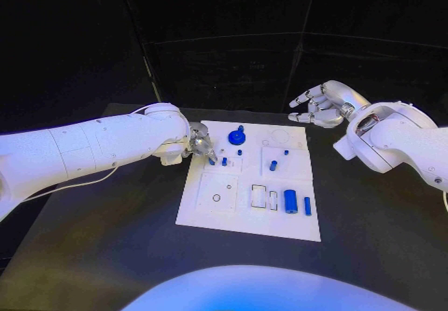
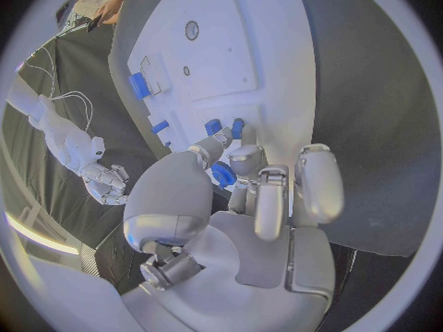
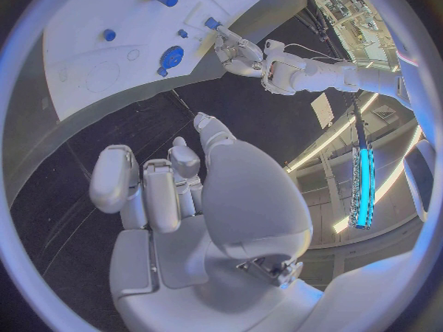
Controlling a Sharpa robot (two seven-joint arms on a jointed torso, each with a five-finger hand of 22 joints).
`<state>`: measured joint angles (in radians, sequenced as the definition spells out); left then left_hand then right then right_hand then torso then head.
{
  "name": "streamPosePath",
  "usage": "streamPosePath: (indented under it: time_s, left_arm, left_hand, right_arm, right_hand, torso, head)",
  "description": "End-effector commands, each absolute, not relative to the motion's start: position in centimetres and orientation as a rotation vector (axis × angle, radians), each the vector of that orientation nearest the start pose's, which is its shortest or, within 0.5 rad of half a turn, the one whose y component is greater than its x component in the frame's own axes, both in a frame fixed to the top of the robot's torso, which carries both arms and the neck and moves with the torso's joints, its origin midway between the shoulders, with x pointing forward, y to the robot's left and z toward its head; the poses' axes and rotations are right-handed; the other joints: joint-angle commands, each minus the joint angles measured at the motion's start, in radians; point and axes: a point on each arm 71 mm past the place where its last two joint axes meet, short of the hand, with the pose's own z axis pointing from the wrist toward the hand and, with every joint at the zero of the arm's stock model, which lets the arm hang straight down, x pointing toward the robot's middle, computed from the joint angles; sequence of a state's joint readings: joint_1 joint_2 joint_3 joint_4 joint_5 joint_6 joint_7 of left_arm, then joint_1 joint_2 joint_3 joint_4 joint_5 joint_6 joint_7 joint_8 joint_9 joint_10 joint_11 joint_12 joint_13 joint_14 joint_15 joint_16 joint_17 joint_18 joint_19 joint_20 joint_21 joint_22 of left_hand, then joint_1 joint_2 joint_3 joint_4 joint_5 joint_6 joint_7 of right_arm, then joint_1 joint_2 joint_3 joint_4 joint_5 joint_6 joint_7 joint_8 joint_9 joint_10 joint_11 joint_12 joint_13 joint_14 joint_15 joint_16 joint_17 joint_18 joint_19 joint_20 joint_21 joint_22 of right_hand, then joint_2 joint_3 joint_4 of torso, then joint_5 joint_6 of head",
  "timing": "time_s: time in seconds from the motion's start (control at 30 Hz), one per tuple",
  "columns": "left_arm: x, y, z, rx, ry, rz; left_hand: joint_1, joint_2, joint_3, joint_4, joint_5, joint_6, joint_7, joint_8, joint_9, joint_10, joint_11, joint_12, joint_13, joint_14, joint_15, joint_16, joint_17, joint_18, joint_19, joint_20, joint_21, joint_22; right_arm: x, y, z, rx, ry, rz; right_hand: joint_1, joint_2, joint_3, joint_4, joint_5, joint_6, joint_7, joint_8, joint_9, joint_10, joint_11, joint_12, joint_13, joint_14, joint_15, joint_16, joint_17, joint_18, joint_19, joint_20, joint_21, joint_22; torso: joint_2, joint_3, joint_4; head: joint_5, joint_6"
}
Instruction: Assemble the parts on the task board
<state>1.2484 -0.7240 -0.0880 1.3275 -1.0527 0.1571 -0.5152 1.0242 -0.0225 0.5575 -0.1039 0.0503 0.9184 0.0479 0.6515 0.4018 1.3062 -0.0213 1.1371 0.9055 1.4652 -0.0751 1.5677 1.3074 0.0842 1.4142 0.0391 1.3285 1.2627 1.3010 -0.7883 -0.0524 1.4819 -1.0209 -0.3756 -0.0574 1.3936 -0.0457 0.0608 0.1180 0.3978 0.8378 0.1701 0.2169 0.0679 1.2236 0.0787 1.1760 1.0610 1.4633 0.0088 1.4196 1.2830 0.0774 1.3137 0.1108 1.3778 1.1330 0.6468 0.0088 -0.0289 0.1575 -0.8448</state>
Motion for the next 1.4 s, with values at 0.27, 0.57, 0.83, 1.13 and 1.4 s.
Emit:
streamPosePath:
  time_s: [0.27,0.57,0.83,1.13,1.4]
  left_arm:
    - [51.26,21.78,-23.33,-0.225,2.344,-0.310]
    - [51.48,21.90,-23.35,-0.234,2.337,-0.305]
    - [51.56,22.02,-23.40,-0.235,2.341,-0.299]
    - [51.49,21.98,-23.49,-0.223,2.358,-0.295]
    - [51.63,21.98,-23.32,-0.246,2.324,-0.304]
  left_hand:
    - [-0.047,-0.015,-0.038,0.033,0.001,0.012,-0.004,0.015,0.001,0.002,-0.006,0.007,0.002,0.106,-0.007,0.003,0.263,-0.008,0.006,-0.009,0.000,0.004]
    - [-0.071,-0.022,-0.074,0.056,0.001,0.014,-0.005,0.021,0.001,0.003,-0.006,0.009,0.003,0.106,-0.008,0.003,0.263,-0.009,0.008,-0.011,0.001,0.007]
    - [-0.074,-0.025,-0.089,0.061,0.001,0.017,-0.006,0.024,0.001,0.003,-0.007,0.010,0.003,0.106,-0.009,0.003,0.263,-0.009,0.009,-0.011,0.002,0.009]
    - [-0.077,-0.037,-0.120,0.065,0.001,0.021,-0.008,0.031,0.003,0.003,-0.009,0.010,0.002,0.106,-0.010,0.003,0.263,-0.009,0.010,-0.012,0.002,0.010]
    - [-0.119,-0.053,-0.204,0.105,0.000,0.027,-0.007,0.039,0.003,0.007,-0.007,0.014,0.005,0.106,-0.010,0.003,0.263,-0.011,0.013,-0.012,0.005,0.016]
  right_arm:
    - [51.08,-18.85,-14.04,0.213,1.629,0.883]
    - [51.07,-18.85,-14.05,0.214,1.631,0.883]
    - [51.06,-18.89,-14.05,0.214,1.631,0.883]
    - [51.05,-18.92,-14.05,0.214,1.632,0.883]
    - [51.05,-18.90,-14.05,0.214,1.631,0.883]
  right_hand:
    - [0.001,0.000,0.001,0.006,0.003,-0.006,0.000,0.003,0.000,-0.008,0.001,-0.002,-0.002,0.046,-0.007,-0.005,-0.003,0.015,-0.007,0.000,-0.005,-0.004]
    - [0.001,0.000,0.001,0.006,0.003,-0.006,0.000,0.003,0.000,-0.008,0.001,-0.002,-0.002,0.046,-0.007,-0.005,-0.003,0.015,-0.007,0.000,-0.005,-0.004]
    - [0.001,0.000,0.001,0.006,0.003,-0.006,0.000,0.003,0.000,-0.008,0.001,-0.002,-0.002,0.046,-0.007,-0.005,-0.003,0.015,-0.007,0.000,-0.005,-0.004]
    - [0.000,-0.001,0.000,0.007,0.003,-0.008,0.000,0.003,-0.001,-0.009,0.001,-0.003,-0.003,0.046,-0.007,-0.006,-0.005,0.015,-0.008,0.000,-0.006,-0.005]
    - [0.000,-0.001,0.000,0.007,0.003,-0.008,0.000,0.003,-0.001,-0.009,0.001,-0.003,-0.003,0.046,-0.007,-0.006,-0.005,0.015,-0.008,0.000,-0.006,-0.005]
  torso:
    - [0.000,0.0002,-0.0002]
    - [0.000,0.0005,-0.0006]
    - [0.000,0.0002,0.0008]
    - [0.000,-0.0004,0.0009]
    - [0.000,-0.0005,0.0006]
  head:
    - [0.000,-0.002]
    - [-0.003,-0.004]
    - [-0.004,-0.004]
    - [-0.005,-0.004]
    - [-0.005,-0.003]
